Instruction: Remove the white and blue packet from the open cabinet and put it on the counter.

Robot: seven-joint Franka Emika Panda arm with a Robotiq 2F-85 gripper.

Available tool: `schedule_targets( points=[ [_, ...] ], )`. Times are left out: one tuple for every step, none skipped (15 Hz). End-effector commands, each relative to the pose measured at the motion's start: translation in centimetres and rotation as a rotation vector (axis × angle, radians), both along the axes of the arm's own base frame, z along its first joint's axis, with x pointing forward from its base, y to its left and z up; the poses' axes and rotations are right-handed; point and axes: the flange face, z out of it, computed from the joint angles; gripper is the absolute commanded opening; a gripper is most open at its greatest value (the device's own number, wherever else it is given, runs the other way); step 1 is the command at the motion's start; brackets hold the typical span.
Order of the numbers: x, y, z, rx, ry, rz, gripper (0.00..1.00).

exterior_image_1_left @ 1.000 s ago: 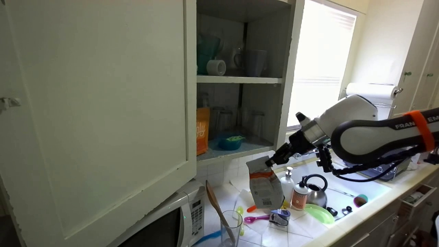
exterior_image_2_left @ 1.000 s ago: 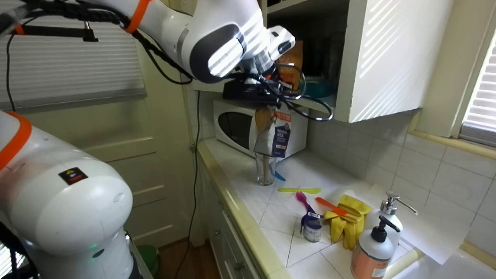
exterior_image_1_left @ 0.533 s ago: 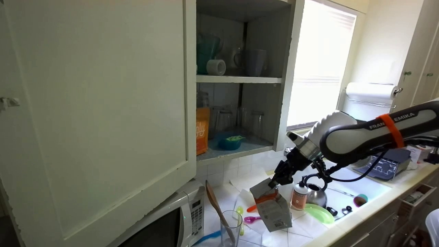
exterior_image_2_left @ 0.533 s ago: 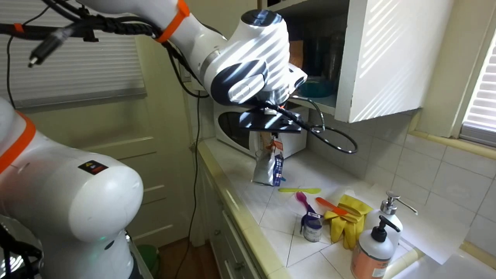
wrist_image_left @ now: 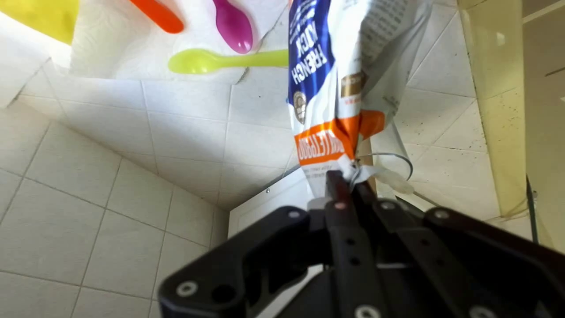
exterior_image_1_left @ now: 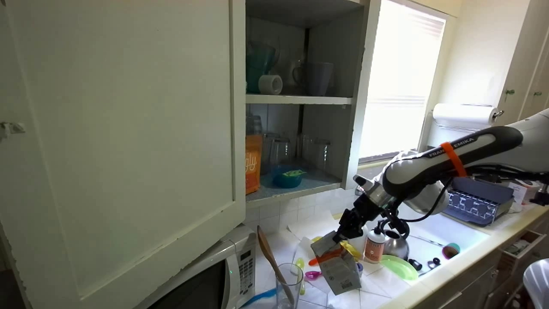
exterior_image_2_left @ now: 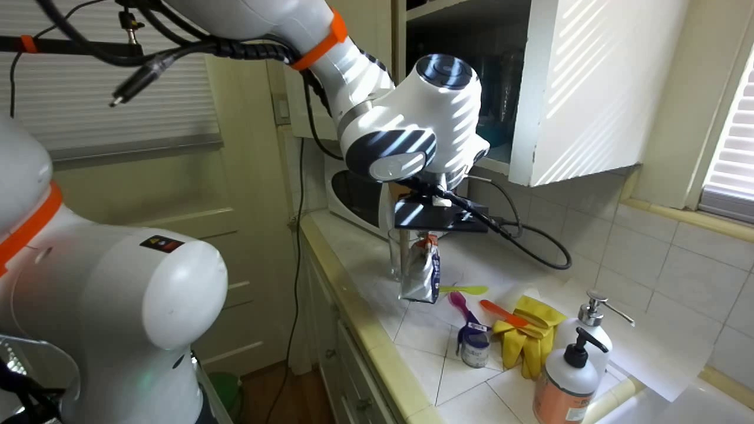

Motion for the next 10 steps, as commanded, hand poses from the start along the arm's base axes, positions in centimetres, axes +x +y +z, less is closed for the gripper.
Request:
schedule_targets(
  points=[
    [2.2, 0.1, -1.6, -0.026, -0.034, 0.023, 0.02],
    [2.5, 0.1, -1.9, -0.015, -0.037, 0.016, 0.02],
    [2.8, 0.2, -2.3, -0.003, -0.036, 0.008, 0.02],
    [3.0, 0.4, -2.6, 0.0, -0.05, -0.002, 0.02],
    [3.2, 0.6, -2.9, 0.005, -0.059, -0.015, 0.02],
    [3.3, 0.7, -3.2, 0.013, -0.071, -0.034, 0.02],
    [3.5, 0.9, -3.5, 0.019, -0.078, -0.045, 0.02],
    [3.6, 0.9, -3.8, 0.014, -0.101, -0.052, 0.02],
    [3.7, 0.9, -4.0, 0.012, -0.134, -0.07, 0.02],
    [3.9, 0.9, -4.4, 0.008, -0.146, -0.085, 0.02]
  ],
)
